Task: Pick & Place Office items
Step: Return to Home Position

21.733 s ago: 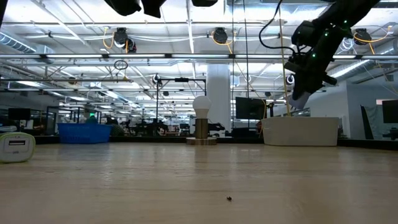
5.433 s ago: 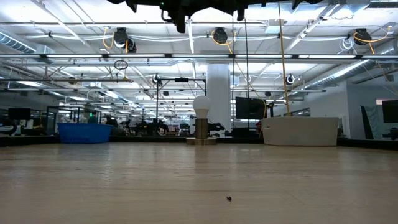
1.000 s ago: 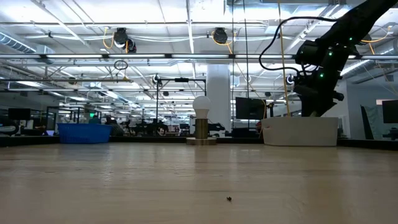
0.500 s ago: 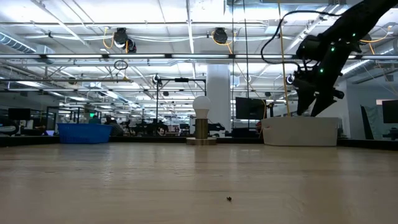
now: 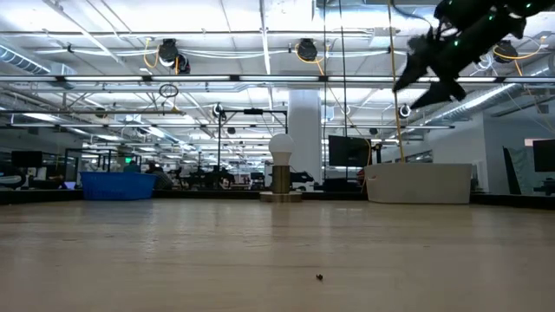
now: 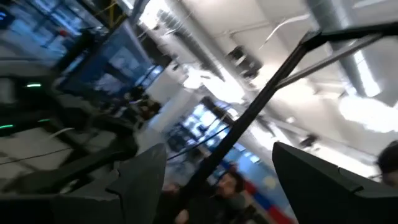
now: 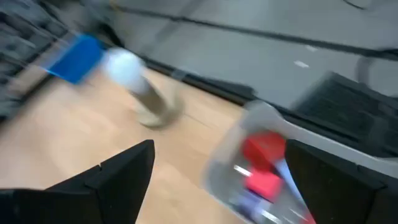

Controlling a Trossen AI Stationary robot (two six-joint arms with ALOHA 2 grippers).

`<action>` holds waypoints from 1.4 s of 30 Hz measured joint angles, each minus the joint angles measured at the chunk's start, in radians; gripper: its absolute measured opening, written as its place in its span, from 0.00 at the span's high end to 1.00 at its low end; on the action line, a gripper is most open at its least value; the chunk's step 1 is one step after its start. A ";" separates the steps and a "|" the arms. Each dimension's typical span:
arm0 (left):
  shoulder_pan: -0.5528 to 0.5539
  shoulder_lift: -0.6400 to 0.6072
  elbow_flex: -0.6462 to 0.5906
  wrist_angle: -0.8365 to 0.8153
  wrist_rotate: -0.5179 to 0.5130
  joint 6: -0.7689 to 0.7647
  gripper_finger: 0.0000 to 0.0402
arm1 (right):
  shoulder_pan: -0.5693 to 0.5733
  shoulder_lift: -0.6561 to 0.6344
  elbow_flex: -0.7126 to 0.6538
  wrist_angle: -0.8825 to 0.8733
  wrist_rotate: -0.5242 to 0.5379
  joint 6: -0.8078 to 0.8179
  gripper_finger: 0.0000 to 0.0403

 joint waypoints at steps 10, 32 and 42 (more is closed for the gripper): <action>0.003 -0.187 0.000 -0.363 -0.130 0.240 0.27 | 0.153 -0.089 0.028 0.274 -0.152 0.155 0.15; -0.100 -0.569 0.001 -1.040 -0.504 0.553 0.27 | 0.735 -0.085 0.028 0.504 0.030 0.029 0.22; -0.170 -0.659 -0.125 -1.032 -0.560 0.774 0.27 | 0.913 -0.084 0.011 0.414 0.265 -0.050 0.22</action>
